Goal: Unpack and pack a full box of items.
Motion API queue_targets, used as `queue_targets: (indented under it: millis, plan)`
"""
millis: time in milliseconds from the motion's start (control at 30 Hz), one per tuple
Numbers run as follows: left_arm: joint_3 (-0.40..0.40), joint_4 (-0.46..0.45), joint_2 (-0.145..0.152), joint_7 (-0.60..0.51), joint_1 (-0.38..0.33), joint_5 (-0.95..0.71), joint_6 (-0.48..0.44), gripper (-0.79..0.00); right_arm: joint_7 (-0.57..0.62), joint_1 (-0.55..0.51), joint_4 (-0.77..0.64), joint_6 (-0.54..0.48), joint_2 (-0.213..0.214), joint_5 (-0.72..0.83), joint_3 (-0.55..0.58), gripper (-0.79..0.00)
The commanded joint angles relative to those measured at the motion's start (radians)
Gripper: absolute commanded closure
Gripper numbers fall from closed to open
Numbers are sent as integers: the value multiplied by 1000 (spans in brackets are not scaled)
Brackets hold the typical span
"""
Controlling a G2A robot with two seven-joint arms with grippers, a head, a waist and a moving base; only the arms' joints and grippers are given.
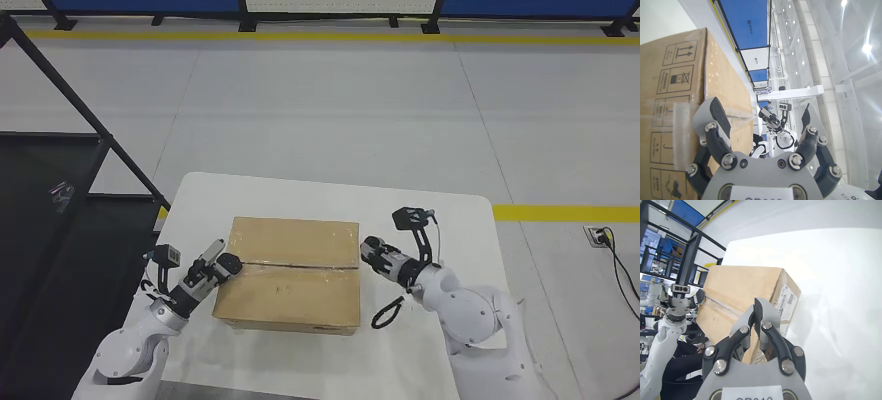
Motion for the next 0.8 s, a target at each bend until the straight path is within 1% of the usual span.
queue_targets:
  millis: [0,67,100,167,267,500,600,767]
  plan:
    - [-1,0,0,2,0,-1,0,-785,-14,-9,-8,-65,2,43,-11,0]
    - [-4,-3,0,2,1,-1,-1,-785,22,10,24,-125,4,95,-32,0]
    - [-7,-5,1,3,2,-4,-3,-785,47,31,52,-132,5,106,-47,0]
    - [-16,-11,2,3,8,-12,-9,-785,72,84,116,-117,3,107,-79,0]
    - [-38,-19,4,2,21,-21,-15,-785,71,153,214,-102,-2,123,-126,0]
    - [-88,-21,11,-7,48,-45,-23,-785,134,276,425,-109,-7,212,-175,0]
    - [-103,-20,13,-11,56,-53,-24,-785,142,310,479,-105,-9,235,-194,0]
    - [-116,-12,15,-16,61,-62,-29,-785,155,345,526,-112,-11,271,-224,0]
